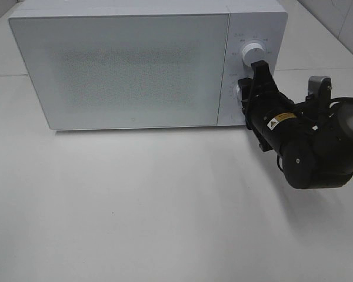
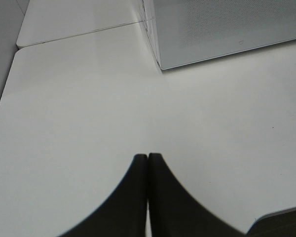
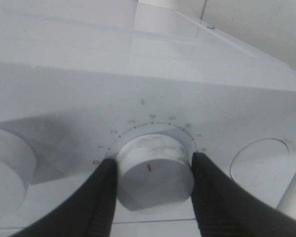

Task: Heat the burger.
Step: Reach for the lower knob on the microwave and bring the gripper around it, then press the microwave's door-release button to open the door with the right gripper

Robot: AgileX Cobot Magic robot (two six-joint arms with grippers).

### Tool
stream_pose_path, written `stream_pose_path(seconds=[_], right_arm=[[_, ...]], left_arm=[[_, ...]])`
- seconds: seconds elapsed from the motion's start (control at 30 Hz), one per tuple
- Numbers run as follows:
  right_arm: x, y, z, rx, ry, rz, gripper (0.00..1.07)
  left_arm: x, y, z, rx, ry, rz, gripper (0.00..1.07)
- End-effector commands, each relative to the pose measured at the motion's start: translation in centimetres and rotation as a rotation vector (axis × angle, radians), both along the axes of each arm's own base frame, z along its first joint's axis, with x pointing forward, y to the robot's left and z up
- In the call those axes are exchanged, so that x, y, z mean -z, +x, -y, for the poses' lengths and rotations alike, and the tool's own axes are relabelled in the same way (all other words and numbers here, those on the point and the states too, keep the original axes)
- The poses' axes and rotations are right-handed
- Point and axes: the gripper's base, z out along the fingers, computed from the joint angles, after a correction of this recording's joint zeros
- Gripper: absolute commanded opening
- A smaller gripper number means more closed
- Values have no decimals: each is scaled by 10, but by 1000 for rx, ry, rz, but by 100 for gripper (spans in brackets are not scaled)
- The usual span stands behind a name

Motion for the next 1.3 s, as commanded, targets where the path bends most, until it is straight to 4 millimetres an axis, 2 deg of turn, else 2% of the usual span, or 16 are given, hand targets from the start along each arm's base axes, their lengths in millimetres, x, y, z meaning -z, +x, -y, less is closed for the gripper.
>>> stream_pose_path(seconds=[0.03,0.1,0.5,0.53,0.57,0.6,0.63,0.67,0.7,0.73,0.77,0.8,0.83,1.03,1.07,1.3], right_arm=[[-23,5,1,31,160,181,0],[-23,5,1,40,248,161,0],[-22,5,1,41,261,156,3],[-22,5,1,41,261,155,12],[-22,5,1,41,261,155,12],[-22,5,1,41,261,155,17],[-22,5,1,41,261,156,28],[-22,5,1,41,261,156,28],[-23,5,1,41,262,159,43],[-23,5,1,41,262,159,43],[-23,5,0,38,261,159,54],[-23,5,0,38,261,159,54],[-23,5,0,30,259,159,62],[-20,-2,1,10,238,137,64],[-19,-11,6,10,215,121,64],[-19,-26,12,-9,157,98,61]], left_arm=[[-1,-3,0,-4,-12,36,0],[-1,-3,0,-4,-12,36,0],[-1,-3,0,-4,-12,36,0],[-1,-3,0,-4,-12,36,0],[-1,-3,0,-4,-12,36,0],[-1,-3,0,-4,-12,36,0],[-1,-3,0,-4,-12,36,0],[-1,-3,0,-4,-12,36,0],[-1,-3,0,-4,-12,36,0],[-1,-3,0,-4,-12,36,0],[-1,-3,0,-4,-12,36,0],[-1,-3,0,-4,-12,36,0],[-1,-3,0,-4,-12,36,0],[-1,-3,0,-4,-12,36,0],[-1,-3,0,-4,-12,36,0],[-1,-3,0,-4,-12,36,0]])
